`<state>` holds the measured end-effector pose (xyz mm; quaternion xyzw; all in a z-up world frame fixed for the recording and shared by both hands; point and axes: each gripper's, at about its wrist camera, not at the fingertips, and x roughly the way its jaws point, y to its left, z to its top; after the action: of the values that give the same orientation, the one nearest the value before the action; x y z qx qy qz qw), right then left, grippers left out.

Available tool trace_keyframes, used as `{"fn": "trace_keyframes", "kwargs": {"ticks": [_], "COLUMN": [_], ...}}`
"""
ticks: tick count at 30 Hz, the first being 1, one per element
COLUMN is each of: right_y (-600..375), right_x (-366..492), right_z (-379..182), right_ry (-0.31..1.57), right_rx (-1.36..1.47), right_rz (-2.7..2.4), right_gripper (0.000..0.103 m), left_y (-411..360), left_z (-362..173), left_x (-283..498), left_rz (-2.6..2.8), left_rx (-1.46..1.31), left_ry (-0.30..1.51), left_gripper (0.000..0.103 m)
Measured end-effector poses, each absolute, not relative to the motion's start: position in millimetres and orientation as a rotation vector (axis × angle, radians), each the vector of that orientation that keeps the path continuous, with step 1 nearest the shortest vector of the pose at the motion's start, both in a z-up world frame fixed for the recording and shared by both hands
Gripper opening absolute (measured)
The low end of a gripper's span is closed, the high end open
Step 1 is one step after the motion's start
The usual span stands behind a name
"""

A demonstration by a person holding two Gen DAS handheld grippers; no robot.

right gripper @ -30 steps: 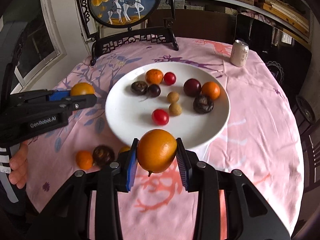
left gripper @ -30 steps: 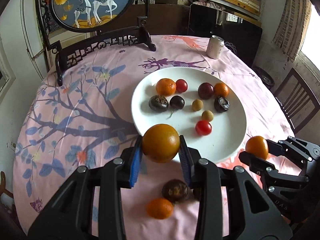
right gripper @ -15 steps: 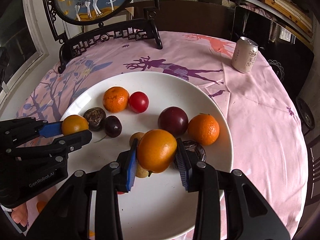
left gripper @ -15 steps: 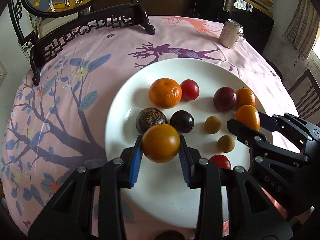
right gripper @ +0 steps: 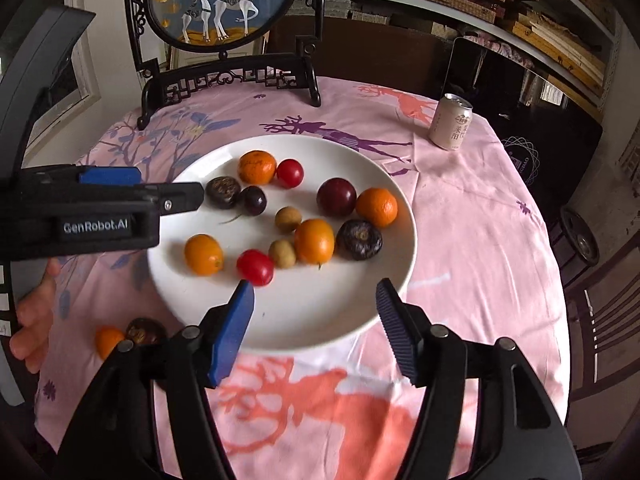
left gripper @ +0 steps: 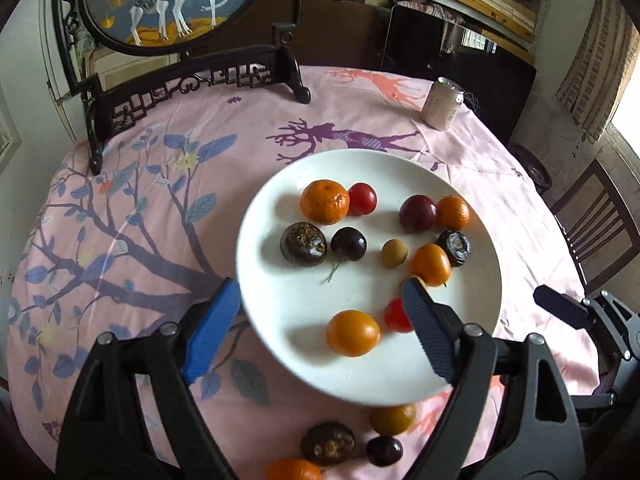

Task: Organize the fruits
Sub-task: 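Lower both yellow-orange fruits onto the white plate and open both tools, then grasp a dark cherry with the right tool while the left grasps a tangerine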

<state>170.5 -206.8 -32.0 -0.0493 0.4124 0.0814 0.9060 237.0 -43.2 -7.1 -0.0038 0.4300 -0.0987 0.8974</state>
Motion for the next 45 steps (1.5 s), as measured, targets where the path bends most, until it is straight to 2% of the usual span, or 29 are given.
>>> {"fn": "trace_keyframes", "kwargs": {"ticks": [1, 3, 4, 12, 22, 23, 24, 26, 34, 36, 45], "right_y": [-206.1, -202.7, -201.5, -185.4, -144.7, -143.1, -141.9, -139.7, -128.6, -126.5, -160.7], "right_x": [156.3, 129.5, 116.8, 71.4, 77.8, 81.0, 85.5, 98.7, 127.1, 133.0, 105.1], "right_z": [-29.5, -25.1, -23.1, -28.7, -68.6, -70.5, -73.0, -81.3, -95.3, -101.6, -80.4], "right_ry": [0.839, 0.807, 0.787, 0.801, 0.893, 0.885, 0.887, 0.935, 0.975, 0.999, 0.943], "right_rx": [-0.091, -0.07, -0.062, -0.04, -0.045, -0.035, -0.024, -0.003, 0.021, 0.022, 0.058], "right_rz": [0.166, 0.167, 0.162, 0.192, 0.299, 0.3, 0.303, 0.316, 0.31, 0.314, 0.26], "right_gripper": [0.071, 0.092, 0.094, 0.095, 0.095, 0.088, 0.066, 0.044, 0.042, 0.029, 0.028], "left_y": [-40.3, -33.8, -29.1, 6.7, 43.8, 46.7, 49.5, 55.4, 69.5, 67.6, 34.6], "left_z": [-1.8, 4.9, 6.1, -14.8, -27.1, -27.7, -28.9, -30.4, -37.7, -39.3, -54.9], "left_x": [221.0, 187.9, 171.9, 83.6, 57.3, 56.8, 55.4, 54.5, 53.6, 54.5, 71.6], "left_rz": [-0.199, -0.179, -0.178, -0.077, -0.022, -0.02, -0.015, -0.008, 0.003, -0.003, -0.071], "left_rx": [-0.011, -0.017, -0.028, -0.027, -0.052, -0.055, -0.058, -0.066, -0.09, -0.086, -0.024], "left_ry": [0.866, 0.83, 0.816, 0.794, 0.798, 0.798, 0.798, 0.8, 0.816, 0.821, 0.873], "left_gripper": [0.092, 0.098, 0.1, 0.101, 0.101, 0.101, 0.101, 0.101, 0.101, 0.101, 0.101]}}
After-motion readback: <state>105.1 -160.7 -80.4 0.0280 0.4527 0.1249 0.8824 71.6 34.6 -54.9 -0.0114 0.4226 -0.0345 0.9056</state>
